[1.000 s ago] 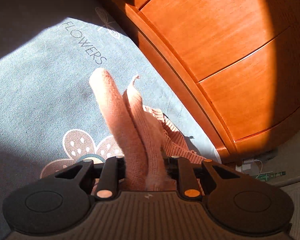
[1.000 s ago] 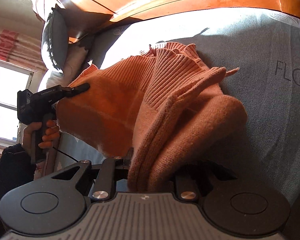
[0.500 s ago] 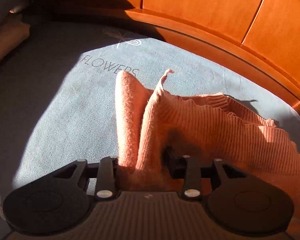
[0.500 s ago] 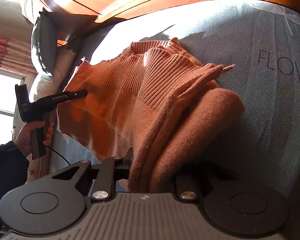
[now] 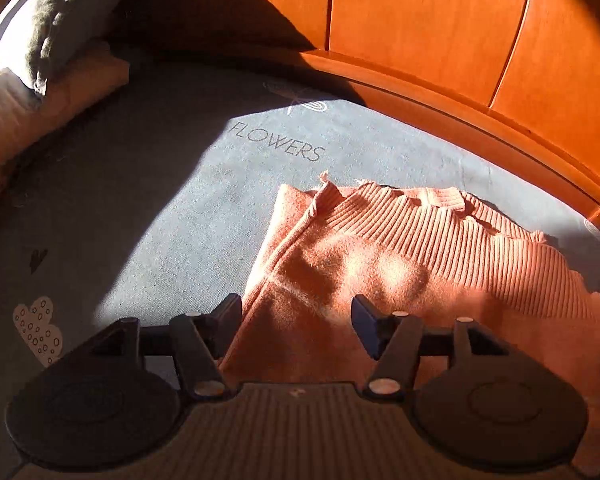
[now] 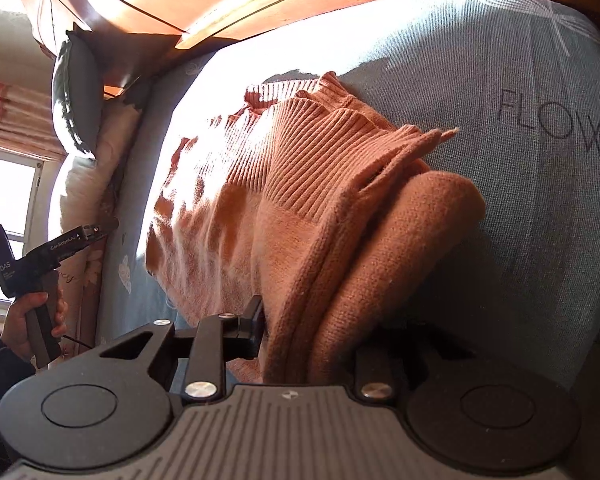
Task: Fold clothes
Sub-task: 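Lay the edge onto the sweater and open the left gripper, then release the sweater edge with the right gripper and lift it away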
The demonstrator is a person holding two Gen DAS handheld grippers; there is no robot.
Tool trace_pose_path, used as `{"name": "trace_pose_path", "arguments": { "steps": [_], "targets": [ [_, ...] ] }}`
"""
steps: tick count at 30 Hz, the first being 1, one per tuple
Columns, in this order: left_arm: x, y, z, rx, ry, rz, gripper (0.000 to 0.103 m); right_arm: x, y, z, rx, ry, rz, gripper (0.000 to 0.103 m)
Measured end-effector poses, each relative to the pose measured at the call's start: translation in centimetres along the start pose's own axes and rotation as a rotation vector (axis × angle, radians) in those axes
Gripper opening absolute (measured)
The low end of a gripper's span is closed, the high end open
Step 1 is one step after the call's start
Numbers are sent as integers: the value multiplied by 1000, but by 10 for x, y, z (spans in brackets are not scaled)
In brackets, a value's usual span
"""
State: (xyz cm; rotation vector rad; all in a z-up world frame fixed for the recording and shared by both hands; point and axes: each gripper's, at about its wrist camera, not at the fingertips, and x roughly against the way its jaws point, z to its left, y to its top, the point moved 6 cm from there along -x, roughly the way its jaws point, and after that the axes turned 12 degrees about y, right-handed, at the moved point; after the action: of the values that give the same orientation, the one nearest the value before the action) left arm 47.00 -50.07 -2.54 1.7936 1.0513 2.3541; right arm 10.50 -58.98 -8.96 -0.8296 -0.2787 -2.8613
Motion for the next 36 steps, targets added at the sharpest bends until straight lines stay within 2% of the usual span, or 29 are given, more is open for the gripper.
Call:
{"name": "trace_pose_path", "arguments": {
  "steps": [2, 4, 5, 7, 10, 11, 16, 20, 21, 22, 23, 24, 27, 30, 33, 36],
  "targets": [
    [8, -26, -23, 22, -99, 31, 61, 1, -1, -7, -25, 11, -10, 36],
    [16, -53, -54, 28, -193, 57, 61, 3, -2, -18, -63, 33, -18, 44],
    [20, -65, -70, 25, -238, 69, 61, 5, -2, -25, -86, 47, -21, 53],
    [23, -85, -100, 25, -327, 94, 61, 8, -2, -39, -141, 84, -31, 56],
    [22, -108, -141, 22, -422, 151, 61, 18, 1, -62, -240, 165, -92, 59],
    [21, -114, -152, 15, -449, 167, 61, 24, 3, -70, -270, 187, -132, 64],
    [18, -129, -198, -89, -496, 198, 61, 41, 19, -114, -396, 313, -287, 70],
    [15, -137, -216, -145, -506, 223, 62, 32, 30, -133, -444, 387, -314, 70],
    [14, -137, -219, -157, -503, 226, 63, 31, 33, -133, -437, 393, -321, 65],
    [14, -137, -221, -161, -501, 231, 63, 32, 35, -130, -415, 373, -324, 58],
    [13, -137, -223, -165, -499, 237, 63, 36, 37, -126, -386, 338, -327, 39],
    [12, -137, -225, -169, -502, 241, 64, 40, 39, -121, -355, 311, -332, 27],
    [13, -136, -233, -189, -525, 253, 67, 62, 46, -85, -195, 301, -342, 21],
    [11, -138, -246, -222, -550, 269, 73, 75, 51, -57, -56, 300, -320, 20],
    [10, -139, -257, -252, -557, 279, 78, 73, 54, -63, -45, 218, -282, 23],
    [15, -136, -263, -261, -579, 271, 78, 77, 57, -79, -44, 58, -271, 24]
  ]
}}
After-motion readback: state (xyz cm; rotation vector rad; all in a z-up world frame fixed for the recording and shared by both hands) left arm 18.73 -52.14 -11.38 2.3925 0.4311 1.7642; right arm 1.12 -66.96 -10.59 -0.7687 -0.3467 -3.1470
